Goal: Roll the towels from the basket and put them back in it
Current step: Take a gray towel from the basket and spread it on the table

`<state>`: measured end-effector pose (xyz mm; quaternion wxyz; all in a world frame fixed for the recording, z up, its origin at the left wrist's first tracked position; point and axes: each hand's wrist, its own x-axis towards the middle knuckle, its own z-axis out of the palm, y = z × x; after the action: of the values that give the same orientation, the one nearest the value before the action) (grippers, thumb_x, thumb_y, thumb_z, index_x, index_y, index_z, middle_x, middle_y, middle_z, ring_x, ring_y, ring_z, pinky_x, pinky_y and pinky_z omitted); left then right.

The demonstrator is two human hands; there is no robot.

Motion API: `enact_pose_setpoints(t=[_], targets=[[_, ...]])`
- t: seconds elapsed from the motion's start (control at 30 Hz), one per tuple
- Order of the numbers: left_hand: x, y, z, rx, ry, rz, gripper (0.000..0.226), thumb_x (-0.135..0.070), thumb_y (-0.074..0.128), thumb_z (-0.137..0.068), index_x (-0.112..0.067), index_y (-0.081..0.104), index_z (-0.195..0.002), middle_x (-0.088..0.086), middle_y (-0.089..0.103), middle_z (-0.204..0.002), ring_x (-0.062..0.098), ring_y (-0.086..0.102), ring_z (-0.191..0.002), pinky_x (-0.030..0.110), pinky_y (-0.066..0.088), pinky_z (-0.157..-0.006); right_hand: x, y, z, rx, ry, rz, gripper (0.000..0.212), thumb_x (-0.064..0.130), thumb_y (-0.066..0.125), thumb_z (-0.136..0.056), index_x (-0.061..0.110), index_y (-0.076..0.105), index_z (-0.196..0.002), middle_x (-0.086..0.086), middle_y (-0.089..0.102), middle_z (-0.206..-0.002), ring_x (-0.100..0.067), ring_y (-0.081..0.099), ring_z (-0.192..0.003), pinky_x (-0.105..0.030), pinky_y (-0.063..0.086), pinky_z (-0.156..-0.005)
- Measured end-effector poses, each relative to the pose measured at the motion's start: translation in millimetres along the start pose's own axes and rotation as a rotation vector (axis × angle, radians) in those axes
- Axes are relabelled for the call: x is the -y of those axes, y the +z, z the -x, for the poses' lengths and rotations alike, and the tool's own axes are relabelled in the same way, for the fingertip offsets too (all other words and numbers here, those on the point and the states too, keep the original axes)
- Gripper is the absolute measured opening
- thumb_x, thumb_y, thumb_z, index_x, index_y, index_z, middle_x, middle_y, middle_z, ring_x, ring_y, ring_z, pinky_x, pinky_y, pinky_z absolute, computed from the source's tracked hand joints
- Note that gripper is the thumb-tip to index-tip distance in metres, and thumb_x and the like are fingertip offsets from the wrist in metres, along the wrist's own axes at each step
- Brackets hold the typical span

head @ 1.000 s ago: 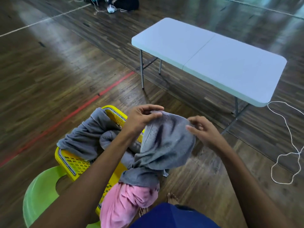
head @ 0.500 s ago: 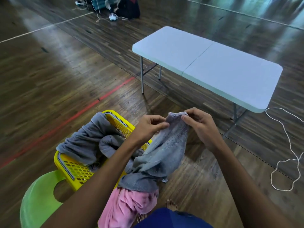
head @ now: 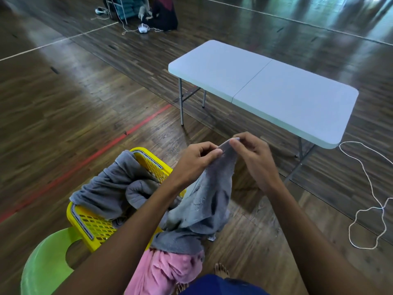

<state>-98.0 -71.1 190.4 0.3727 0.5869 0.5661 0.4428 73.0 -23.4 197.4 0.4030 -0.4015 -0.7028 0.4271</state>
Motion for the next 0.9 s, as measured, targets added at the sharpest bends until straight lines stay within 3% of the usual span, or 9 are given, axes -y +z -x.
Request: enact_pose_setpoints(t=[0.1, 0.2, 0.4, 0.47, 0.53, 0.6, 0.73, 0.9], targets=[[16.4, -4.7, 4.3, 0.084, -0.04, 0.019, 0.016, -0.015, 0.058, -0.097, -0.01, 0.067, -0.085, -0.007, 0.058, -0.074, 0.002, 0.049, -0.07, 0.02, 0.039, -0.066, -3.4, -21.7, -4.9, -0.208, 0.074, -0.121, 0.012, 0.024, 0.058, -0.097, 0.023, 0.068, -0.09, 0.006, 0.064, -0.088, -0.012, 0.058, -0.084, -0.033, 0.047, -0.077], [45.4, -13.5, 20.2, 0.114, -0.111, 0.015, 0.024, -0.028, 0.056, -0.095, -0.01, 0.064, -0.082, -0.004, 0.054, -0.073, 0.007, 0.047, -0.071, 0.029, 0.037, -0.068, -3.7, -54.6, -11.8, -0.344, 0.147, -0.202, 0.012, 0.029, 0.057, -0.097, 0.027, 0.066, -0.089, 0.008, 0.061, -0.09, -0.014, 0.057, -0.089, -0.036, 0.051, -0.076], [28.3, -1.6, 9.1, 0.082, -0.006, -0.147, 0.02, -0.018, 0.052, -0.1, -0.01, 0.064, -0.086, -0.004, 0.059, -0.073, -0.002, 0.05, -0.071, 0.023, 0.041, -0.068, -7.6, -35.3, -9.4, -0.054, 0.138, 0.073, 0.018, 0.012, 0.049, -0.1, 0.015, 0.066, -0.102, 0.0, 0.065, -0.1, -0.011, 0.061, -0.094, -0.027, 0.049, -0.079], [14.4, 5.8, -0.3, 0.069, 0.052, -0.173, 0.018, -0.015, 0.054, -0.099, -0.011, 0.064, -0.084, -0.009, 0.058, -0.072, -0.005, 0.049, -0.069, 0.015, 0.037, -0.066, -3.5, -18.9, -10.2, 0.057, 0.204, 0.013, 0.019, 0.008, 0.047, -0.098, 0.011, 0.066, -0.098, -0.004, 0.066, -0.096, -0.017, 0.062, -0.091, -0.029, 0.049, -0.078], [10.3, 8.6, -7.3, 0.049, 0.07, -0.181, 0.017, -0.015, 0.054, -0.098, -0.014, 0.065, -0.085, -0.01, 0.059, -0.073, -0.004, 0.05, -0.069, 0.012, 0.036, -0.066, -2.0, -8.6, -9.1, 0.175, 0.267, -0.018, 0.019, 0.023, 0.05, -0.097, 0.015, 0.067, -0.096, -0.007, 0.067, -0.094, -0.025, 0.063, -0.092, -0.04, 0.051, -0.083], [10.6, 8.3, -9.4, 0.04, 0.065, -0.194, 0.017, -0.016, 0.055, -0.097, -0.013, 0.066, -0.085, -0.01, 0.06, -0.073, -0.004, 0.051, -0.068, 0.012, 0.036, -0.065, -4.8, -6.1, -6.5, 0.274, 0.248, 0.085, 0.025, 0.047, 0.053, -0.092, 0.027, 0.068, -0.095, 0.0, 0.069, -0.092, -0.019, 0.066, -0.09, -0.041, 0.054, -0.082], [12.5, 6.7, -5.7, 0.077, 0.017, -0.151, 0.019, -0.023, 0.057, -0.097, -0.014, 0.068, -0.085, -0.008, 0.062, -0.072, -0.001, 0.051, -0.068, 0.018, 0.039, -0.064, -9.6, -10.8, -4.9, 0.241, 0.109, 0.317, 0.013, 0.036, 0.059, -0.094, 0.025, 0.066, -0.09, 0.007, 0.066, -0.082, -0.006, 0.063, -0.078, -0.03, 0.054, -0.068], [31.3, -7.3, 3.7, 0.155, -0.043, -0.112, 0.024, -0.031, 0.051, -0.093, -0.013, 0.064, -0.083, -0.008, 0.056, -0.073, 0.003, 0.047, -0.069, 0.024, 0.038, -0.065, -16.2, -27.6, -9.2, 0.108, 0.034, 0.416, 0.01, 0.022, 0.055, -0.097, 0.019, 0.062, -0.091, 0.01, 0.059, -0.082, 0.0, 0.054, -0.076, -0.013, 0.036, -0.063]])
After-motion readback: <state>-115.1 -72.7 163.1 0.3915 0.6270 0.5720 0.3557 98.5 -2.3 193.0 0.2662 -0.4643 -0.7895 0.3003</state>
